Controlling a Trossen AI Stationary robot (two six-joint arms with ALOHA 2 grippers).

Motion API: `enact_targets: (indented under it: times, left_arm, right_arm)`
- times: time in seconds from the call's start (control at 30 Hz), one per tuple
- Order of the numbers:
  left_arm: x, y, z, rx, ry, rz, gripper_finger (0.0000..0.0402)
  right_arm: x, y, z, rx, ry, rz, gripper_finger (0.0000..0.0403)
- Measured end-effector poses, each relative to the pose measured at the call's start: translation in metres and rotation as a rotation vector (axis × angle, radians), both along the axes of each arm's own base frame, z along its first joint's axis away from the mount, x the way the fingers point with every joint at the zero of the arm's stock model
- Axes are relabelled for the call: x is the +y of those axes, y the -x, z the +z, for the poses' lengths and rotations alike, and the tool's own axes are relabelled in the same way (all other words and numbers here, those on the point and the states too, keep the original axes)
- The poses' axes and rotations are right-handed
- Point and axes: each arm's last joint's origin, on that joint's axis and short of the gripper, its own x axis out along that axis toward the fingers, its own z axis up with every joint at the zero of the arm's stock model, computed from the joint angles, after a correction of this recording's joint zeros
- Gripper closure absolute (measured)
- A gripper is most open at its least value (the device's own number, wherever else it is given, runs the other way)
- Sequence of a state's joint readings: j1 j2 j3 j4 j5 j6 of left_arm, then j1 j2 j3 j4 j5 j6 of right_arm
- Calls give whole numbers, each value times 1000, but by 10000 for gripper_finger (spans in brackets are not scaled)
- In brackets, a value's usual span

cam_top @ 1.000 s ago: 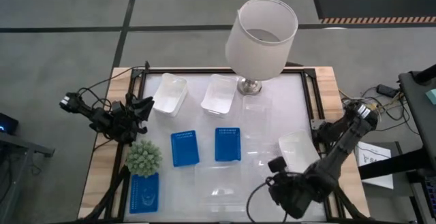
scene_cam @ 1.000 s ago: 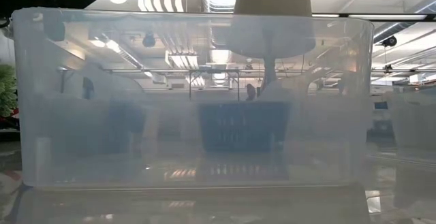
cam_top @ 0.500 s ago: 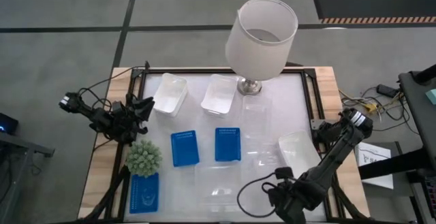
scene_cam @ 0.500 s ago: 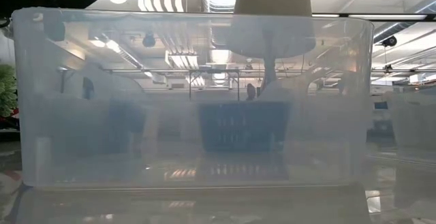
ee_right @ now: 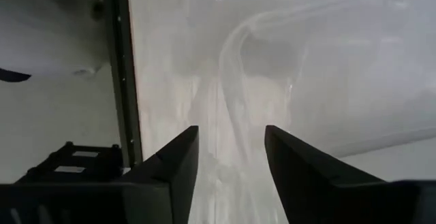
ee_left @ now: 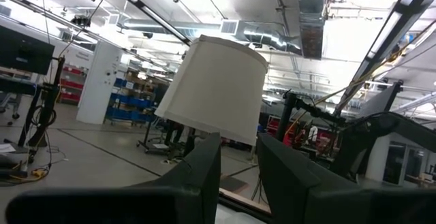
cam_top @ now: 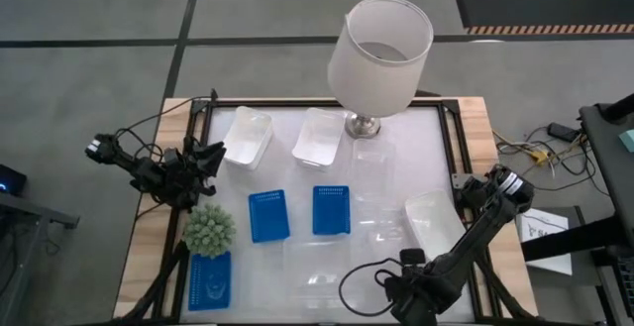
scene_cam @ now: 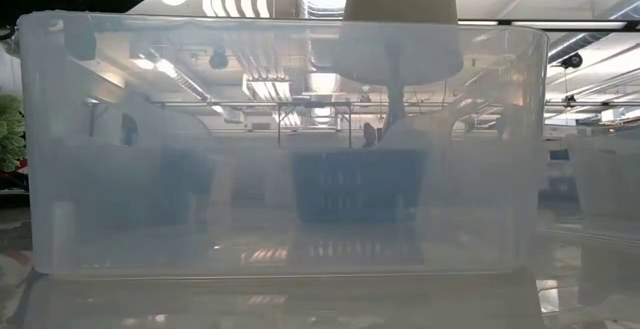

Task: Stack baskets by color
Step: Stack the bottom right transparent bin on the top transparent bin

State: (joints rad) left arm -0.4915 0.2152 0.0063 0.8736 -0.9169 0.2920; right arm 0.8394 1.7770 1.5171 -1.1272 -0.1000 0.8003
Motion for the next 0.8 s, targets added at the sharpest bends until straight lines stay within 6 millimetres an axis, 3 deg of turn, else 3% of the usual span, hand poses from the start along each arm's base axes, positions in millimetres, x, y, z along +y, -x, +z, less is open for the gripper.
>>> enact_targets:
  times: [0.17,0.6,0.8]
  left_arm:
    - [0,0,0,1,0,0,320]
    - [0,0,0,1,0,0,320]
    - [0,0,0,1,0,0,320]
  right_arm:
    - [2,-1,-10,32,25,-1,257]
    - [2,-1,-12,33,35,54,381]
    - [2,-2,-12,28,34,70,393]
